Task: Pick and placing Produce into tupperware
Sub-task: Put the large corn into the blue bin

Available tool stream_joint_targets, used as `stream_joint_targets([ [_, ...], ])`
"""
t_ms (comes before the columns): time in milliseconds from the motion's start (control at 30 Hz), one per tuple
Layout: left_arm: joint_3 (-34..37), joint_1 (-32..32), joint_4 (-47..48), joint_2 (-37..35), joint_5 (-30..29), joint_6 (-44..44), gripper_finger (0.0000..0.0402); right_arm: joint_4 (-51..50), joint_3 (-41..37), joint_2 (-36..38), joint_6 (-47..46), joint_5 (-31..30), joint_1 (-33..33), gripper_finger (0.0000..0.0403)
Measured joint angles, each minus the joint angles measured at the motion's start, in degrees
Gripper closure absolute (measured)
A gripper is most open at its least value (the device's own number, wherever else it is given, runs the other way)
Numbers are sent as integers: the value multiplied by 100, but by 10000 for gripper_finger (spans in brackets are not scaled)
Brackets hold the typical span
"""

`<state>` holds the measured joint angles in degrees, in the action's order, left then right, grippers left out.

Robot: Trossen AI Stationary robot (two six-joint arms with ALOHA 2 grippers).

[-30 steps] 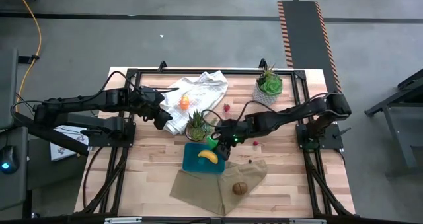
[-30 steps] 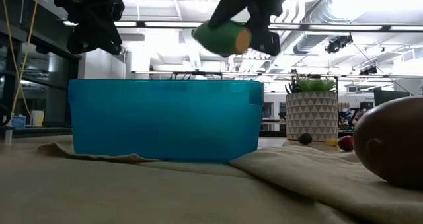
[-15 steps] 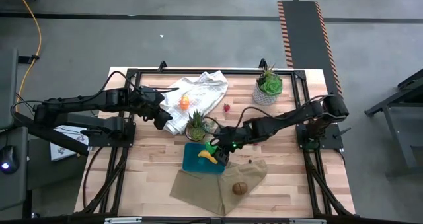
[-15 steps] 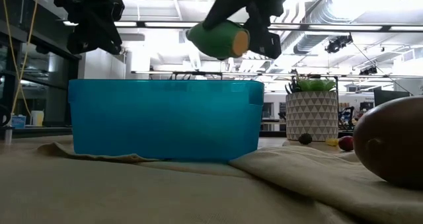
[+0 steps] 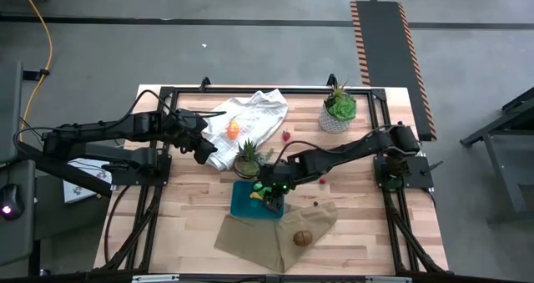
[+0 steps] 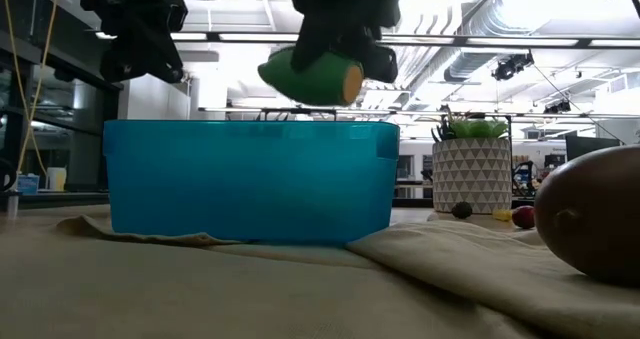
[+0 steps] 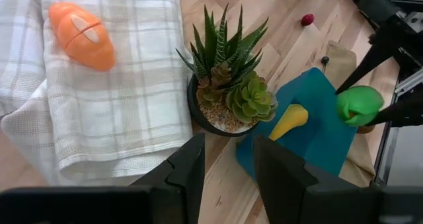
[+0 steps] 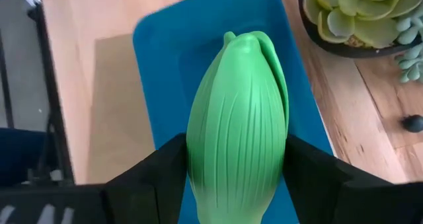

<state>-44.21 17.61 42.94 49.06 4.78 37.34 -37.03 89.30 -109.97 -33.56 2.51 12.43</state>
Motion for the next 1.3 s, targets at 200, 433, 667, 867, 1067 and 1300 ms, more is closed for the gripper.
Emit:
stream_joint_targets([
  [200, 0, 2, 65, 2, 13, 0, 286, 40, -2, -186, -1, 123, 9, 206],
  [433, 1, 0, 72, 2, 15, 0, 286, 179, -11, -469, 6, 308, 39, 206],
  [667, 0, 1, 98, 0, 15, 0, 286, 329, -11, -534, 15, 348, 52, 206],
  [867, 1, 0, 98, 2, 15, 0, 286, 455, -11, -536, 161, 459, 76, 206],
  [1067, 0, 0, 97, 1, 15, 0, 286, 473, -11, -536, 150, 513, 76, 205],
  [1300, 0, 0, 95, 1, 15, 0, 286, 471, -11, -536, 60, 508, 75, 167],
])
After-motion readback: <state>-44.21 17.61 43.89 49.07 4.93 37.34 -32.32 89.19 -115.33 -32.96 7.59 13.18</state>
